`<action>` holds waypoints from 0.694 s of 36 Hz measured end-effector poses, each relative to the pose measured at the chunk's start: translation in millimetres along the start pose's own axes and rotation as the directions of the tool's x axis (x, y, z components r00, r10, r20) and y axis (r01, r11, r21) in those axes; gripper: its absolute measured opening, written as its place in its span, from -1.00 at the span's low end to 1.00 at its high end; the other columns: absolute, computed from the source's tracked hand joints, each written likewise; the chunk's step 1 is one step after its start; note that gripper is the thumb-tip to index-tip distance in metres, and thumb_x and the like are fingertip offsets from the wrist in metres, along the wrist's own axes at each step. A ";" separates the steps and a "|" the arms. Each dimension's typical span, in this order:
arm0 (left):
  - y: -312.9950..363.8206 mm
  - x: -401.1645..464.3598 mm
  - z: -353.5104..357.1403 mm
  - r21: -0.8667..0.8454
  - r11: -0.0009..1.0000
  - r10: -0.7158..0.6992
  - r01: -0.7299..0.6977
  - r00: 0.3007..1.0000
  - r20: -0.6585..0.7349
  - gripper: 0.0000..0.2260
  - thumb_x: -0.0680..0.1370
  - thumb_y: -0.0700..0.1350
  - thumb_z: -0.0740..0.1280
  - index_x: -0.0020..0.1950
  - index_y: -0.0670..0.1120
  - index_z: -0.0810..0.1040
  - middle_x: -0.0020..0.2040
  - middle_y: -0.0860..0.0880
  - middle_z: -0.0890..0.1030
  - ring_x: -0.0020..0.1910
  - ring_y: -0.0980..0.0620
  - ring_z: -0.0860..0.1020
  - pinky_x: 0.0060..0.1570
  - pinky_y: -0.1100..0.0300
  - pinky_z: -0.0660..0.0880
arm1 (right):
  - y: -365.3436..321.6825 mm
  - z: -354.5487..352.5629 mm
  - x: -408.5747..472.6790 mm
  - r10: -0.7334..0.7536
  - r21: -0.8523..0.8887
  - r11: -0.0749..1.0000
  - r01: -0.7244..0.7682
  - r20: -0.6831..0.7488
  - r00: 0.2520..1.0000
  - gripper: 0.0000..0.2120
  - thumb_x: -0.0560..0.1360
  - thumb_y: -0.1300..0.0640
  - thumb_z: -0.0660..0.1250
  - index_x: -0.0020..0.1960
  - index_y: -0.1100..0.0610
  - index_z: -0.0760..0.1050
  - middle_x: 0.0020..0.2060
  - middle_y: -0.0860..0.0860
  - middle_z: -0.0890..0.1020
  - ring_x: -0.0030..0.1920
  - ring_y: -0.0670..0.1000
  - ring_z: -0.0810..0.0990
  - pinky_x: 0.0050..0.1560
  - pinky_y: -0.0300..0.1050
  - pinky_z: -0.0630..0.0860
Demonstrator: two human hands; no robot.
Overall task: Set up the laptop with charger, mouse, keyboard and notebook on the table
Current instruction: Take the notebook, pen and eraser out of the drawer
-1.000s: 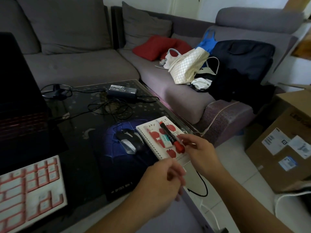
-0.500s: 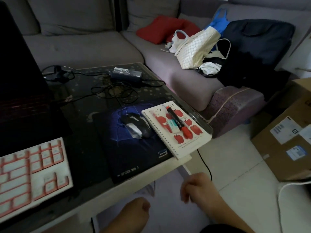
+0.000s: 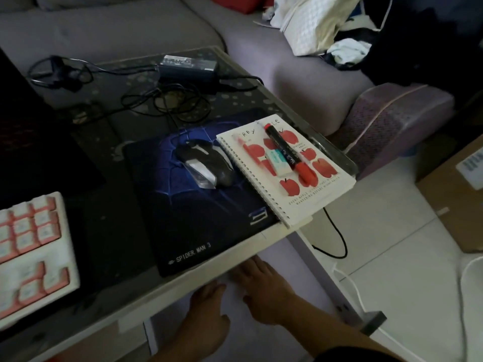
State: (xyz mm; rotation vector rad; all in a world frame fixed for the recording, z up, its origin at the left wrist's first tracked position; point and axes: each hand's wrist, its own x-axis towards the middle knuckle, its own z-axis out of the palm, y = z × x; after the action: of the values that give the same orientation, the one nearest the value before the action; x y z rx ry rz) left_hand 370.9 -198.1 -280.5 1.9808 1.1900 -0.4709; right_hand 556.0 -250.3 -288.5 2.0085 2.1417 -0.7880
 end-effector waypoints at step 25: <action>21.6 -9.9 25.3 -0.492 0.870 -0.082 -0.006 0.984 -0.158 -0.66 0.57 -0.02 0.46 0.29 0.10 0.46 0.17 0.07 0.61 0.08 0.12 0.61 0.04 0.28 0.52 | 0.9 -12.8 -25.7 0.285 0.474 0.848 -0.237 -0.031 0.958 -0.81 0.49 0.21 0.45 0.09 0.07 0.57 0.01 -0.03 0.64 0.02 0.00 0.61 0.07 -0.06 0.60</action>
State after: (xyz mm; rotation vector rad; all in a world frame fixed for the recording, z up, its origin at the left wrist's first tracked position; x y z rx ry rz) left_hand 386.4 -229.1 -281.3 1.5766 1.3052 0.0014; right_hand 563.5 -268.0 -267.2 2.5495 1.7799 -1.2753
